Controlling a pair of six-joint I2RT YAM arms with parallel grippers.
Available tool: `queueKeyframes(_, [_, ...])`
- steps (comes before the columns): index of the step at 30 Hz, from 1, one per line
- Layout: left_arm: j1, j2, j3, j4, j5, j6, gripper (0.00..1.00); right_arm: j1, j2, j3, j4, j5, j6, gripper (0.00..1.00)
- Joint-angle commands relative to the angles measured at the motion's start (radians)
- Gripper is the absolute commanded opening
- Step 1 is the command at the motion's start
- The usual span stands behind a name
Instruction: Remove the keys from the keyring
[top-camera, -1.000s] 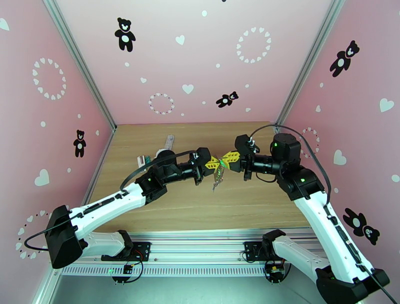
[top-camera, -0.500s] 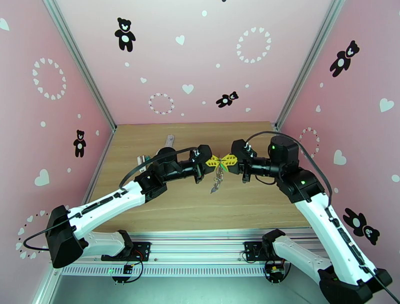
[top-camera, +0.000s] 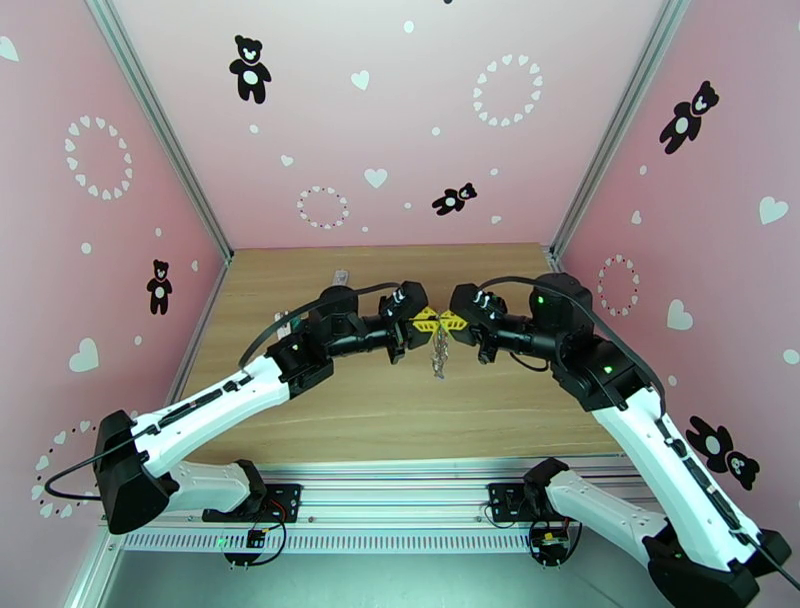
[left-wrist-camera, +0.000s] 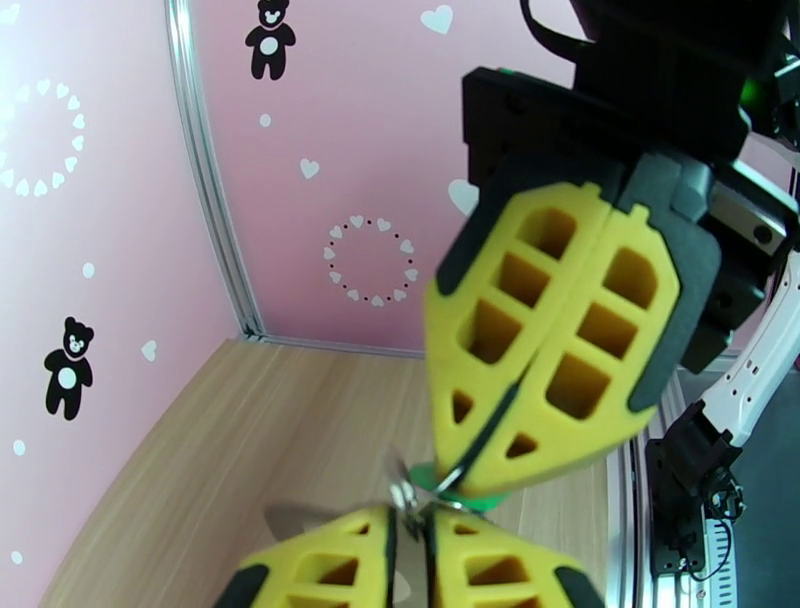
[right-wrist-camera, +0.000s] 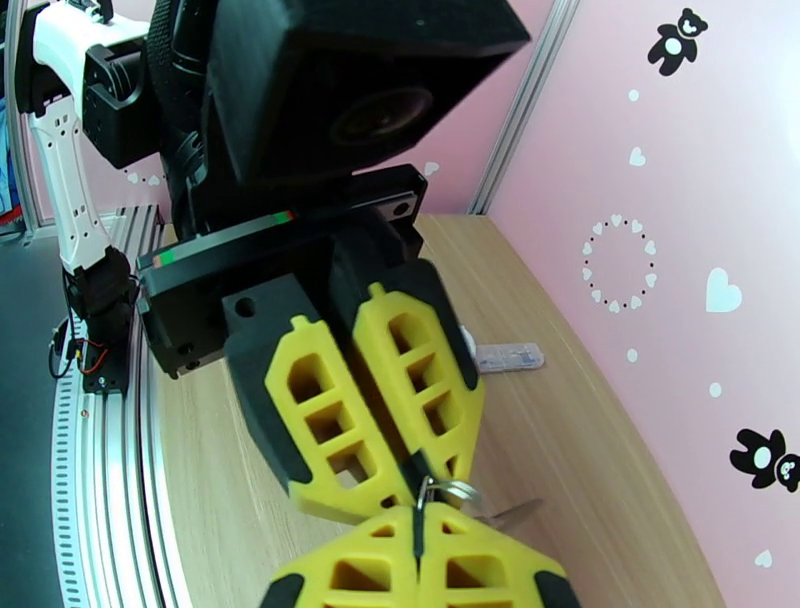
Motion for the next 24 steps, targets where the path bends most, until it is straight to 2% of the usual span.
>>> queueKeyframes(1, [-0.004,-0.061,-0.080,0.164,-0.016,0.008,0.34,-0.046,0.025,0.026,-0.015,-0.104,0.059,0.00])
queueKeyframes(11, [-0.005,-0.054,-0.092,0.169,-0.041,0.077,0.36,-0.129,0.048,0.032,0.000,-0.321,0.135,0.00])
queueKeyframes(24, [-0.004,-0.028,-0.099,0.163,-0.016,0.094,0.36,-0.150,0.060,0.032,0.030,-0.369,0.168,0.00])
